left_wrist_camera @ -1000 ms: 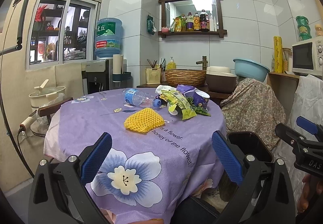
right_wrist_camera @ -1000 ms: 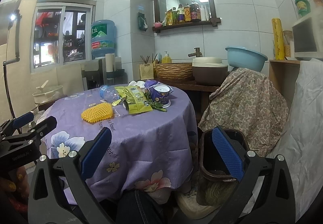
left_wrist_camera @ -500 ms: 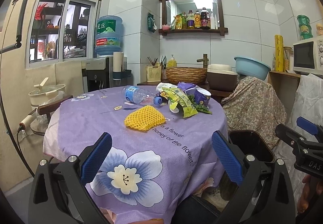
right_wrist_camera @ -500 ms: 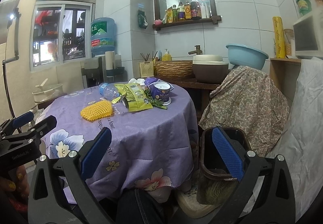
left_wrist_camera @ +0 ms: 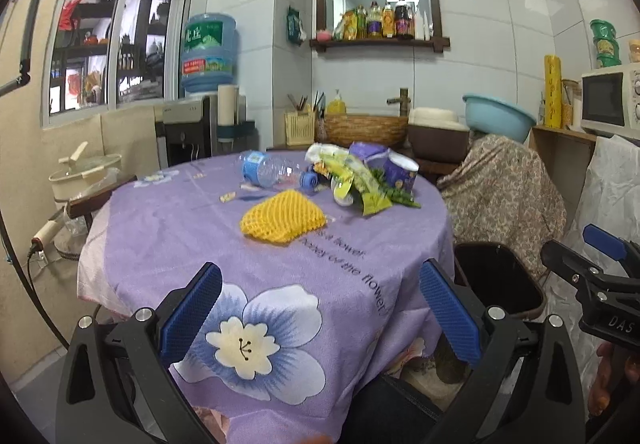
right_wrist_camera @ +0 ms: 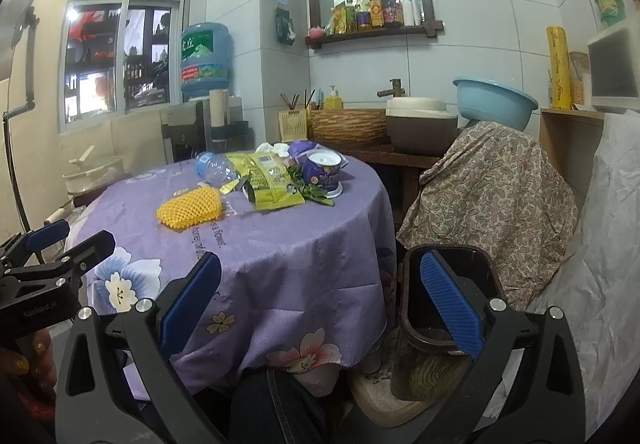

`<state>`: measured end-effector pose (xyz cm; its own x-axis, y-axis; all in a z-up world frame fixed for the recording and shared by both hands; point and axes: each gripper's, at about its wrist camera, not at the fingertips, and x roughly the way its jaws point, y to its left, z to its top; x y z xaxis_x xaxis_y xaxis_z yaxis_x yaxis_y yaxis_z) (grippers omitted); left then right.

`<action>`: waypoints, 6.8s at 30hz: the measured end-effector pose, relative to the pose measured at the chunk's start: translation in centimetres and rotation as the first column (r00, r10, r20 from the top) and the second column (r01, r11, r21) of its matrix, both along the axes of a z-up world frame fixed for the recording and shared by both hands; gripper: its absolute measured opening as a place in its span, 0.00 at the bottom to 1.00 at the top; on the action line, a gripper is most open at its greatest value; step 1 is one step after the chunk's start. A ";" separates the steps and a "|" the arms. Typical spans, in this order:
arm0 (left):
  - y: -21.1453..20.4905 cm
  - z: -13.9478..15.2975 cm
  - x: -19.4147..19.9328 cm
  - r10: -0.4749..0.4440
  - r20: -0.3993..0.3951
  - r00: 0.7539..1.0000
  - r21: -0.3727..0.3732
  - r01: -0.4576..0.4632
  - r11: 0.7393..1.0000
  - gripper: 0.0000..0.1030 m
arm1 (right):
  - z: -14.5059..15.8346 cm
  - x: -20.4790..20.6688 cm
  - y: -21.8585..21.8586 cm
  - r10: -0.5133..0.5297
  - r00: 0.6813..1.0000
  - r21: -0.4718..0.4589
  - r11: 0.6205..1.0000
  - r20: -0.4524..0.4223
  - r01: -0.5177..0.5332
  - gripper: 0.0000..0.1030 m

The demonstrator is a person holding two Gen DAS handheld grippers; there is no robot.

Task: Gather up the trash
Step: 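Grasp the yellow foam net with the left gripper while the right grasps the yellow snack bag, then carry the foam net and snack bag over the black trash bin with both grippers, then open both grippers to drop the net and snack bag into the bin, then move both tools back over the table toward the remaining trash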

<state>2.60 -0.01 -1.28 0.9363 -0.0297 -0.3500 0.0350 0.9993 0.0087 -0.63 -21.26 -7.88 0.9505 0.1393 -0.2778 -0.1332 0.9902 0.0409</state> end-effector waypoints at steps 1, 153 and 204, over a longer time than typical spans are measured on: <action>0.1 -0.3 0.4 -0.006 -0.026 1.000 0.004 0.006 1.000 0.95 | -0.2 0.6 0.1 0.009 1.000 -0.002 1.000 -0.019 -0.009 0.95; -31.9 -11.2 22.8 -0.639 -0.431 0.637 -0.139 0.653 0.745 0.78 | -2.6 13.1 -25.4 -0.414 0.876 0.149 0.877 -0.246 0.456 0.76; 10.4 0.9 16.5 -0.090 -0.220 0.971 -0.065 0.078 0.995 0.95 | 1.3 22.9 9.3 0.303 0.913 -0.023 0.947 -0.272 -0.321 0.86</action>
<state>19.13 10.42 -0.37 0.8286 -0.1302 -0.5445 0.1136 0.9915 -0.0642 22.28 -11.99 -6.59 0.7538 0.3898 -0.5290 -0.4292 0.9017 0.0529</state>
